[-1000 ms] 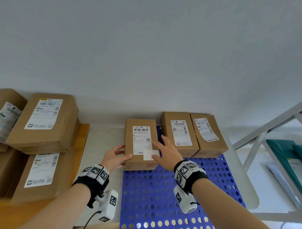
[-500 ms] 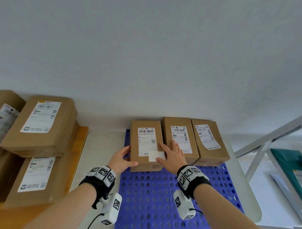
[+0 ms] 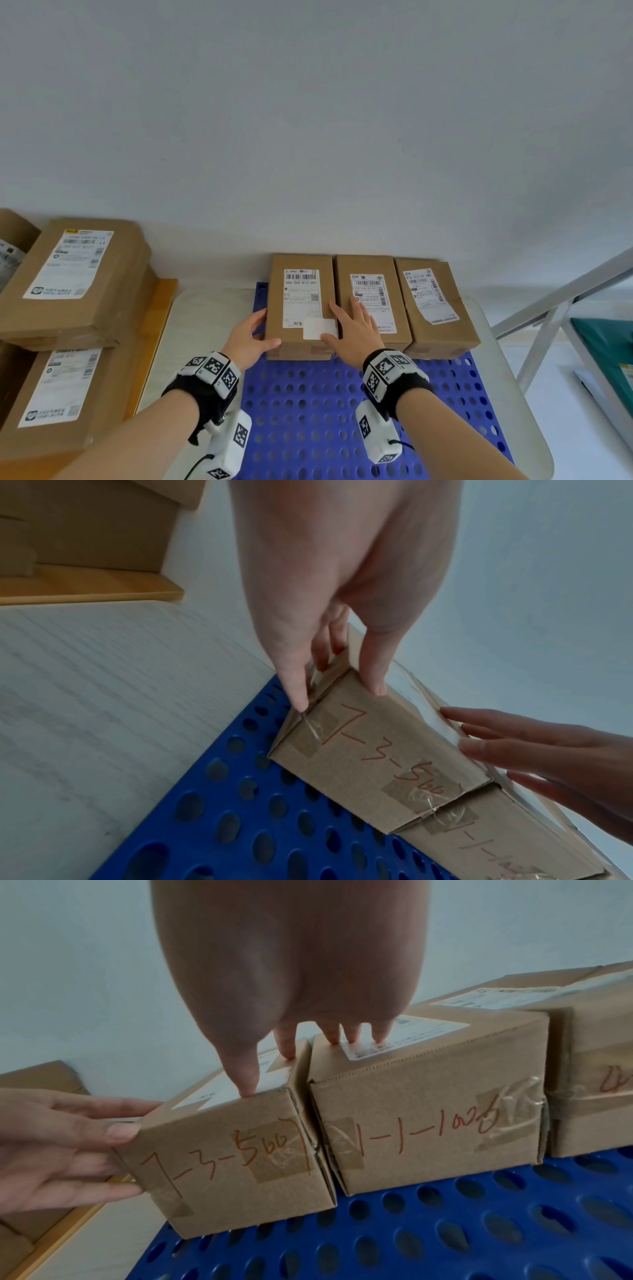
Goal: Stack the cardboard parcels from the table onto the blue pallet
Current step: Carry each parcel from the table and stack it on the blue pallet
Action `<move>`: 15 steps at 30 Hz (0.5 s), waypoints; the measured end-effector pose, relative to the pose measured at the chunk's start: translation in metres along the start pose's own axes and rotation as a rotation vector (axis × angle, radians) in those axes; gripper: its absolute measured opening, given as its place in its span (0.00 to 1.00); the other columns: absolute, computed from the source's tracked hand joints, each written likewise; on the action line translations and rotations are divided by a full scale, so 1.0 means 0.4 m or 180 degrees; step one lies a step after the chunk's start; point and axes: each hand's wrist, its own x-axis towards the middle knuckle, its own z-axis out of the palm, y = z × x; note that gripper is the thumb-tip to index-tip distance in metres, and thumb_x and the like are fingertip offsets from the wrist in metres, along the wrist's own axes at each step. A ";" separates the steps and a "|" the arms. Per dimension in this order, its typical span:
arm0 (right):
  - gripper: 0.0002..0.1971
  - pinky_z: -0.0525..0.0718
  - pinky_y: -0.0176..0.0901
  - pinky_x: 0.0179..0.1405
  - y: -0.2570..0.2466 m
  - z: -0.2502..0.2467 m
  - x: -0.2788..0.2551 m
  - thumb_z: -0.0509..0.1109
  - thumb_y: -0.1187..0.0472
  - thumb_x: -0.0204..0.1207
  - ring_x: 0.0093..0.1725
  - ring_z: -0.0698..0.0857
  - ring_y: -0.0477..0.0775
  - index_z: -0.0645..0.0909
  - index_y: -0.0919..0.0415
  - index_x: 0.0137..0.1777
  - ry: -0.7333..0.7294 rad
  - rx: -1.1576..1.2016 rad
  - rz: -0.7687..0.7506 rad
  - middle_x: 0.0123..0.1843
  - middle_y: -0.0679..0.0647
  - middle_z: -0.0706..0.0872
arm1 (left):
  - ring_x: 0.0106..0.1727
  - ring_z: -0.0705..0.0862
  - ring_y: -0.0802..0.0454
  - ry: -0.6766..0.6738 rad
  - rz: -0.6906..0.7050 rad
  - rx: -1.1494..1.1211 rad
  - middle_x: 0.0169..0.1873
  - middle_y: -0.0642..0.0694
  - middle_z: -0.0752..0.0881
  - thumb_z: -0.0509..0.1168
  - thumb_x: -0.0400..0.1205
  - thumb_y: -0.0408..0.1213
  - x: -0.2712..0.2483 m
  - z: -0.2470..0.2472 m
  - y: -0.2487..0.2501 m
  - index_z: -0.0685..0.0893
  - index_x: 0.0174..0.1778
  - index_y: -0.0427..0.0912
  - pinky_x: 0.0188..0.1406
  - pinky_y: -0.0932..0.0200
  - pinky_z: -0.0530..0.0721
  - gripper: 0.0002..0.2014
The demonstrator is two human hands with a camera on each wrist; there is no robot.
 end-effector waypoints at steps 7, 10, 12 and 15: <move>0.34 0.45 0.55 0.83 -0.006 -0.012 0.008 0.60 0.44 0.80 0.84 0.42 0.59 0.50 0.45 0.83 -0.0055 -0.0006 -0.0030 0.85 0.58 0.41 | 0.72 0.73 0.48 0.0097 -0.0014 0.0256 0.70 0.42 0.76 0.69 0.75 0.20 0.004 0.010 0.004 0.69 0.76 0.37 0.70 0.53 0.75 0.32; 0.33 0.48 0.55 0.83 -0.013 -0.032 0.021 0.61 0.47 0.81 0.84 0.46 0.60 0.52 0.48 0.83 -0.0042 -0.0007 -0.0140 0.85 0.60 0.46 | 0.74 0.73 0.47 0.0250 0.0058 0.0691 0.73 0.43 0.74 0.68 0.78 0.26 -0.003 0.004 0.001 0.68 0.77 0.39 0.72 0.51 0.73 0.31; 0.32 0.52 0.56 0.82 -0.026 -0.044 0.035 0.61 0.49 0.81 0.84 0.48 0.61 0.54 0.49 0.83 -0.0051 0.0042 -0.0260 0.85 0.61 0.48 | 0.74 0.73 0.47 0.0371 0.0121 0.1208 0.75 0.43 0.73 0.65 0.81 0.30 -0.015 -0.009 0.004 0.66 0.78 0.42 0.73 0.54 0.72 0.28; 0.31 0.57 0.56 0.81 -0.057 -0.058 0.050 0.62 0.51 0.80 0.83 0.52 0.60 0.57 0.51 0.82 -0.0034 0.0068 -0.0443 0.84 0.59 0.52 | 0.73 0.74 0.46 0.0488 0.0127 0.1811 0.75 0.44 0.73 0.59 0.84 0.33 -0.041 -0.041 0.019 0.65 0.79 0.45 0.70 0.58 0.70 0.25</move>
